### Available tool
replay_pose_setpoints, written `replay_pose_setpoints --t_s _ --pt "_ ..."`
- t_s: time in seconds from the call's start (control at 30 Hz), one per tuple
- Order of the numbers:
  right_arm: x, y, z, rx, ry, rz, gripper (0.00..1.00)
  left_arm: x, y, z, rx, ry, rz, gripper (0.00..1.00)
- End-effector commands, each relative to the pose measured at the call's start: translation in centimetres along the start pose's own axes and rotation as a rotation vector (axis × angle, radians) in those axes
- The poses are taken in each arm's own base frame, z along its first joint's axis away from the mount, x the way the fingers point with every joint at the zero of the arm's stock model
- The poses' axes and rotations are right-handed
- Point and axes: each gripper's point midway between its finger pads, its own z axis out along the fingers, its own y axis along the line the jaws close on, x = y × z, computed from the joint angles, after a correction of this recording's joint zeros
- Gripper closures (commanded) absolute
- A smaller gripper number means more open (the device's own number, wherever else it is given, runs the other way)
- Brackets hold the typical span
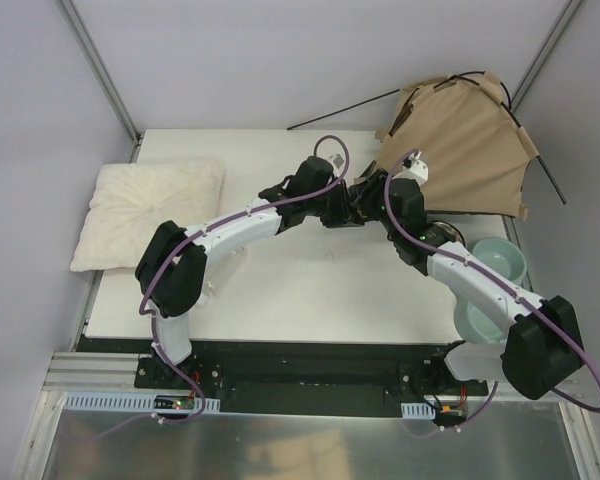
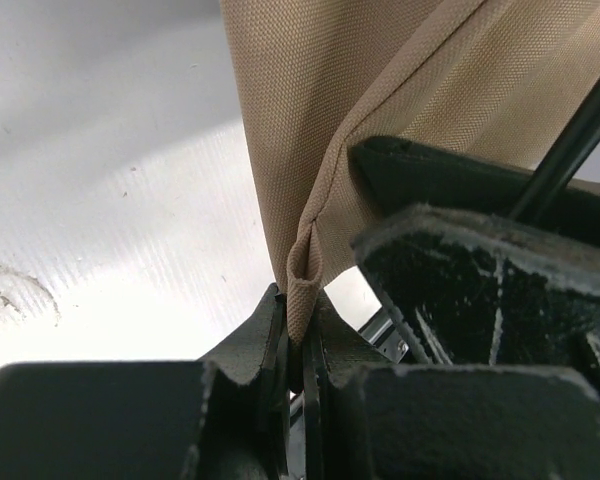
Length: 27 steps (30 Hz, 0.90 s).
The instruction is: Set up the pet tent
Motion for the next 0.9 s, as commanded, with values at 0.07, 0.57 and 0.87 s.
replay_pose_setpoints --t_s 0.07,0.57,0.87 --pt "-1.2 1.7 -2.0 -0.073 0.017 -0.021 0.51 -1.5 -0.2 -1.0 -0.008 -0.047 0.038 1.0" --pt "-0.9 1.8 -0.8 -0.065 0.061 -0.02 1.0 -1.6 -0.2 -1.9 -0.007 -0.062 0.104 1.0" --pt "-4.8 0.8 -0.6 -0.053 -0.141 0.135 1.0 -0.3 1.0 -2.6 0.007 -0.055 0.225 1.0"
